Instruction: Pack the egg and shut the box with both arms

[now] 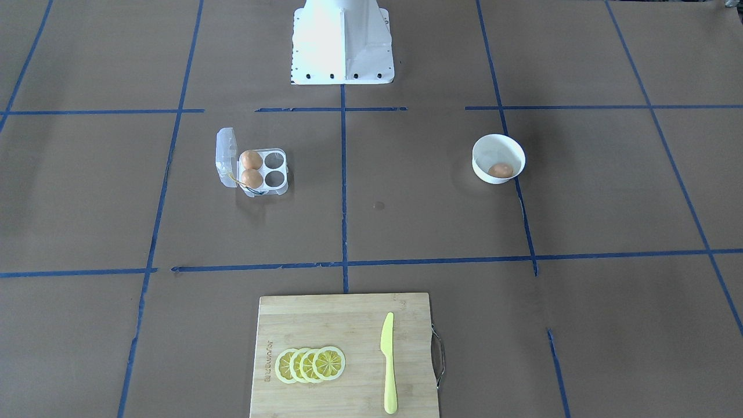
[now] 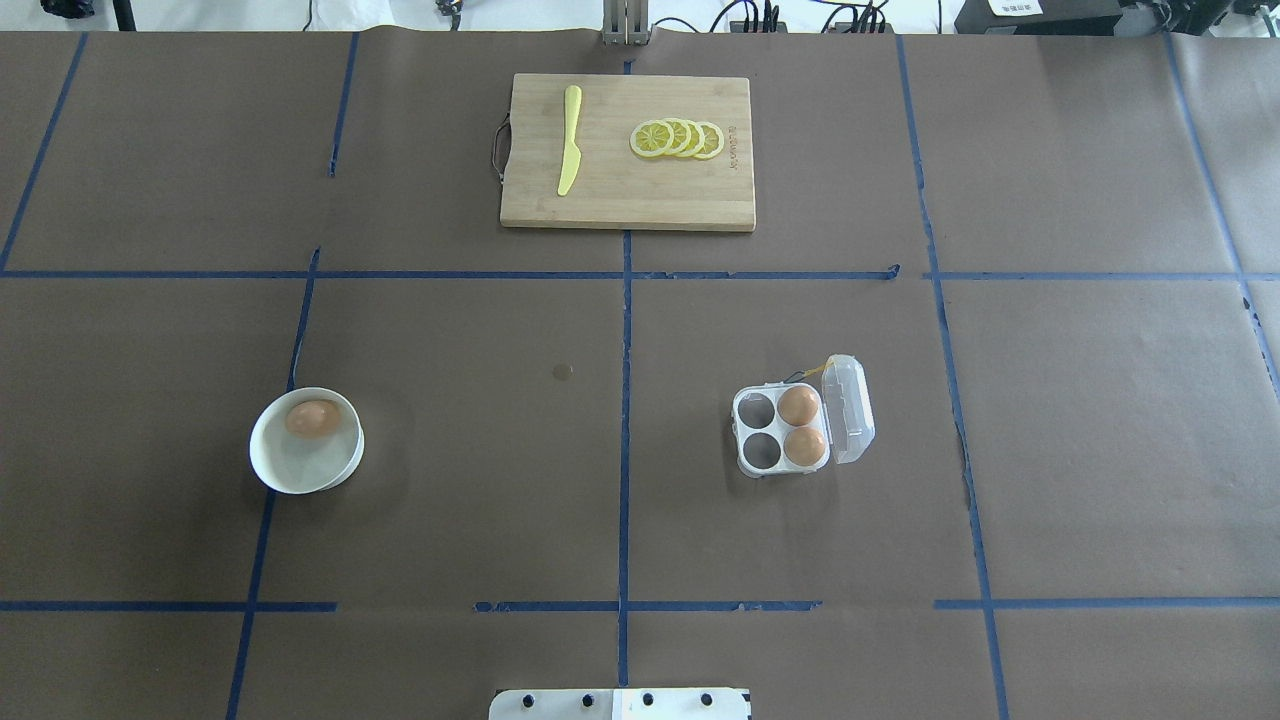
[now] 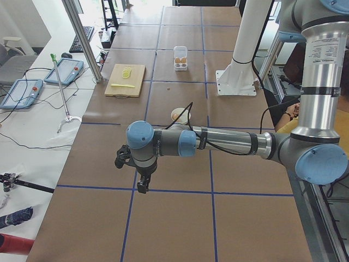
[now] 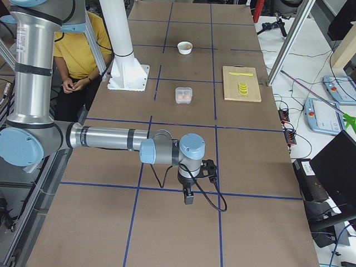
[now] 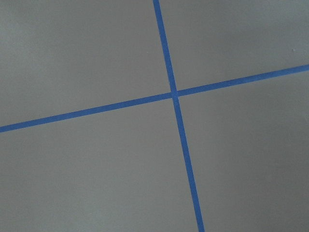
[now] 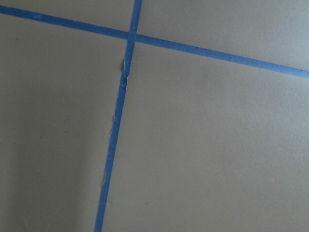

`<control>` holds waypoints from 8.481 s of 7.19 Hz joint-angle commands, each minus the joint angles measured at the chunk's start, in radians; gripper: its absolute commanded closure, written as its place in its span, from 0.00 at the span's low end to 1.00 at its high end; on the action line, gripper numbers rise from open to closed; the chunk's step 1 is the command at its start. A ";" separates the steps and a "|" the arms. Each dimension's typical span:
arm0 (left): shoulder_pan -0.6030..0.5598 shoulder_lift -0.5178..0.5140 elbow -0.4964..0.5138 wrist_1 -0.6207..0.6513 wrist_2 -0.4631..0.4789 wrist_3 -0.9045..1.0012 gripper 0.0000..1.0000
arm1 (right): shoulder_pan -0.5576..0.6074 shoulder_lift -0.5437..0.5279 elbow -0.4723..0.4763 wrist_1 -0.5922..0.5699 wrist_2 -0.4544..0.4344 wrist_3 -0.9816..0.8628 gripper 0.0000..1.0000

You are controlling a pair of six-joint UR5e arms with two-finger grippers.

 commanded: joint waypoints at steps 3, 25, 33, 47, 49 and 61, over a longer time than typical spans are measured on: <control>0.001 0.004 -0.011 -0.031 -0.002 0.007 0.00 | -0.008 0.000 -0.003 0.000 0.000 0.007 0.00; 0.869 -0.056 -0.169 -0.979 0.255 -0.458 0.26 | -0.060 0.049 0.005 0.301 0.040 0.086 0.00; 0.943 -0.050 -0.103 -0.981 0.265 -0.400 0.25 | -0.060 0.048 0.003 0.301 0.040 0.086 0.00; 0.960 -0.061 -0.046 -0.982 0.320 -0.355 0.30 | -0.060 0.041 0.002 0.301 0.040 0.086 0.00; 0.961 -0.058 -0.045 -0.982 0.320 -0.355 0.32 | -0.060 0.040 0.002 0.301 0.040 0.086 0.00; 0.954 -0.042 -0.069 -0.982 0.285 -0.354 0.71 | -0.060 0.032 0.002 0.301 0.040 0.085 0.00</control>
